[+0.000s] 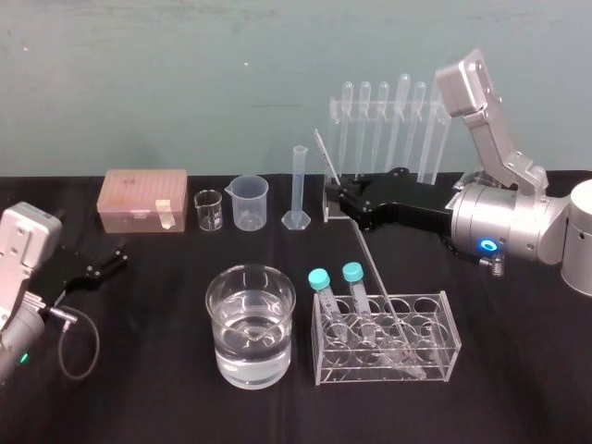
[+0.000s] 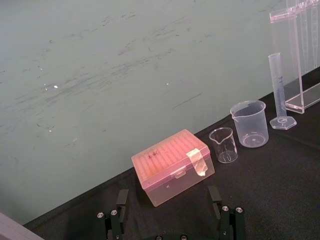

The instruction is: Hold the thermometer with one hand and immerse one end into the beaker, then reinsert it into the test tube rack.

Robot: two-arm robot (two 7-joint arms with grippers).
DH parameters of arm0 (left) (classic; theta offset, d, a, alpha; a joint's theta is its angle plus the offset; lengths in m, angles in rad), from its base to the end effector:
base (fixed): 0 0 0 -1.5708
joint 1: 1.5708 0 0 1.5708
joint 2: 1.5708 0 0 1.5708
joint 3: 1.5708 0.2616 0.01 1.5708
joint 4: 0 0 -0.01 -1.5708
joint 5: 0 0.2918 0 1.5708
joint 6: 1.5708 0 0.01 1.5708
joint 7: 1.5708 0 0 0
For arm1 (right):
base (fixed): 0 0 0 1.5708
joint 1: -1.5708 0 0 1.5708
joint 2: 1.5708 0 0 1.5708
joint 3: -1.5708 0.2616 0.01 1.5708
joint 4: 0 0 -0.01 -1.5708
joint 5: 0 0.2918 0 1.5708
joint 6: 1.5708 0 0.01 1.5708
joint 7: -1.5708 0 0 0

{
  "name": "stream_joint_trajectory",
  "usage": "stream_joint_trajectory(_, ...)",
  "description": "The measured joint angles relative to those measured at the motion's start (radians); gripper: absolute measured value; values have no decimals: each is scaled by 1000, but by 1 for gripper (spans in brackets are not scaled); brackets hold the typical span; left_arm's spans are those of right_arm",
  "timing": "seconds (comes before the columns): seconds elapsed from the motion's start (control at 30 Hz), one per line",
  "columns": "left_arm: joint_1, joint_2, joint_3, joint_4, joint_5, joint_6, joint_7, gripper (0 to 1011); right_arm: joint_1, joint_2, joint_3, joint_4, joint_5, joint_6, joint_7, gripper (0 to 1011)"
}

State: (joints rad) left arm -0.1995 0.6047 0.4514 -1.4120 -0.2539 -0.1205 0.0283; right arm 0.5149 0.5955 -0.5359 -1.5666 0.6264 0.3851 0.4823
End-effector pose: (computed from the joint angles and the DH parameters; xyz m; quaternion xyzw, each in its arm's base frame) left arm 0.3374 0.0710 -0.2761 0.1415 -0.1325 0.5799 0.7913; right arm 0.3886 -0.0217 -0.1461 -0.1162 0.0357 -0.3318 0.9355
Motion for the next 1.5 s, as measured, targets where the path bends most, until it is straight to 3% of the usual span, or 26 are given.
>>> stream_joint_trajectory(0.13, 0, 0, 0, 0, 0, 0, 0, 1008, 0, 0, 0, 0, 0, 0, 0, 56)
stream_joint_trajectory(0.37, 0, 0, 0, 0, 0, 0, 0, 1008, -23, 1, 12, -10, 5, -33, -7, 56)
stream_joint_trajectory(0.67, 0, 0, 0, 0, 0, 0, 0, 1008, -114, -2, 83, -34, 11, -226, -19, 56)
stream_joint_trajectory(0.7, 0, 0, 0, 0, 0, 0, 0, 1008, -134, -2, 101, -38, 19, -263, -12, 56)
stream_joint_trajectory(0.9, 0, 0, 0, 0, 0, 0, 0, 1008, -203, -4, 174, -49, 94, -345, 26, 56)
stream_joint_trajectory(1.0, 0, 0, 0, 0, 0, 0, 0, 1008, -231, 2, 210, -58, 139, -363, 43, 56)
stream_joint_trajectory(1.2, 0, 0, 0, 0, 0, 0, 0, 1008, -234, 21, 238, -74, 165, -372, 58, 55)
stream_joint_trajectory(1.4, 0, 0, 0, 0, 0, 0, 0, 1008, -173, 33, 261, -96, 216, -351, 82, 56)
stream_joint_trajectory(1.5, 0, 0, 0, 0, 0, 0, 0, 1008, -105, 24, 264, -93, 259, -322, 89, 55)
